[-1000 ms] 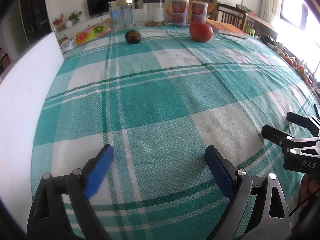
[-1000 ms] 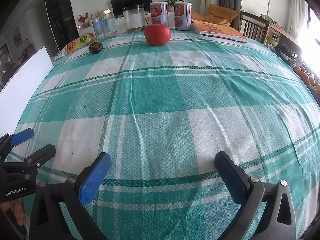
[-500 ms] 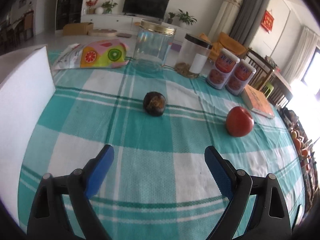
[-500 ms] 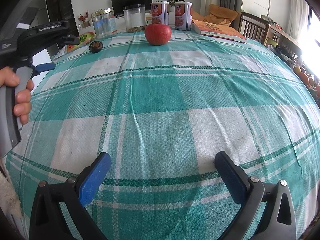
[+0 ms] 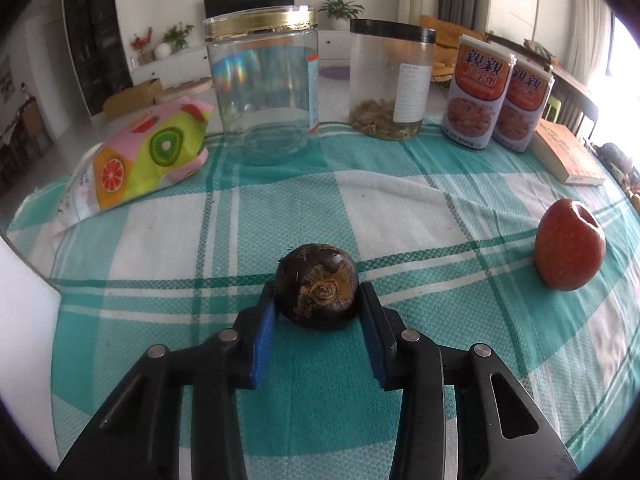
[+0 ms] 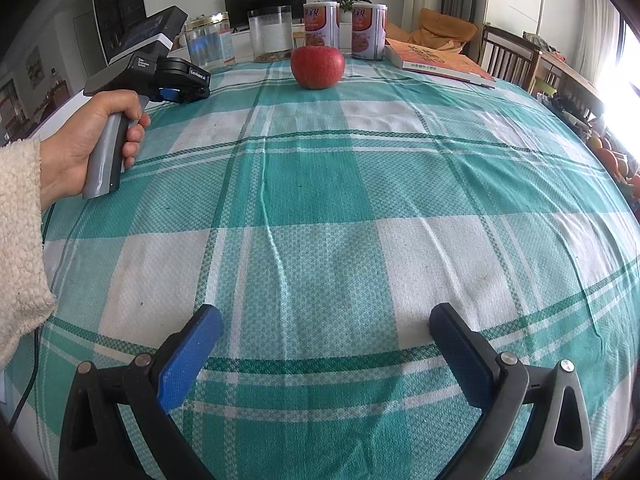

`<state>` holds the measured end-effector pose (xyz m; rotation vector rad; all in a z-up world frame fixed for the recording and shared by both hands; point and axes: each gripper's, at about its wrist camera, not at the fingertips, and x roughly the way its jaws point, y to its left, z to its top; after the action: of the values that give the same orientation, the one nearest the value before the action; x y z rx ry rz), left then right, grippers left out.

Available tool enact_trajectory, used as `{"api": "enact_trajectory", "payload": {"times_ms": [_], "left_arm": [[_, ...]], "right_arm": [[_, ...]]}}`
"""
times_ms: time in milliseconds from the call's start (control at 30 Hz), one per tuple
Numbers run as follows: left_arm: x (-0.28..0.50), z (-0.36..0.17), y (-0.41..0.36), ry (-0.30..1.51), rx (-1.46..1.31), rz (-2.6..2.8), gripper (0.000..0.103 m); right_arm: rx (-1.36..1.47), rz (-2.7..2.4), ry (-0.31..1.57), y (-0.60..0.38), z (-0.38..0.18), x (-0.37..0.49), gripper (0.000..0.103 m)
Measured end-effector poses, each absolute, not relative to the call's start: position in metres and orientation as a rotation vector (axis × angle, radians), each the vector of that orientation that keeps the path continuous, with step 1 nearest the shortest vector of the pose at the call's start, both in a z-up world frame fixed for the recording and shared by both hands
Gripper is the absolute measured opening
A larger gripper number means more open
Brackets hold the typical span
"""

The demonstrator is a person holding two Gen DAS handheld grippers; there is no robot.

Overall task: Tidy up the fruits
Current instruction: 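Grasp the second dark brown round fruit with the left tool, then open the left tool, setting the brown fruit back on the table, then grasp the red apple with the right tool and lift it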

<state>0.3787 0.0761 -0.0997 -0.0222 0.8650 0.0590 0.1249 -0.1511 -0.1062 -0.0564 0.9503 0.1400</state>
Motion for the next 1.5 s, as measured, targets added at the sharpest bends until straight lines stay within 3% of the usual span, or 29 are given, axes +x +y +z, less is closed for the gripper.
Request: {"api": "enact_trajectory", "payload": {"times_ms": [333, 567, 633, 700, 967, 1267, 1500], "left_arm": [[0.246, -0.067, 0.060, 0.927, -0.053, -0.068, 0.040], [0.140, -0.093, 0.048, 1.008, -0.119, -0.107, 0.041], [0.129, -0.094, 0.046, 0.956, -0.095, -0.084, 0.047], [0.131, -0.096, 0.046, 0.958, -0.076, -0.062, 0.080], [0.136, -0.104, 0.037, 0.915, 0.032, -0.038, 0.090], [0.136, -0.105, 0.035, 0.919, 0.042, -0.036, 0.094], [0.137, -0.105, 0.035, 0.919, 0.042, -0.035, 0.094]], "right_arm": [[-0.056, 0.141, 0.950, -0.152, -0.106, 0.125, 0.103], [-0.056, 0.142, 0.950, -0.152, -0.106, 0.125, 0.103], [-0.056, 0.142, 0.950, -0.152, -0.106, 0.125, 0.103], [-0.056, 0.142, 0.951, -0.152, -0.106, 0.125, 0.103], [-0.056, 0.143, 0.950, -0.152, -0.106, 0.125, 0.103], [-0.038, 0.192, 0.974, -0.158, -0.102, 0.131, 0.103], [0.071, 0.219, 0.881, -0.173, -0.072, 0.233, 0.103]]}}
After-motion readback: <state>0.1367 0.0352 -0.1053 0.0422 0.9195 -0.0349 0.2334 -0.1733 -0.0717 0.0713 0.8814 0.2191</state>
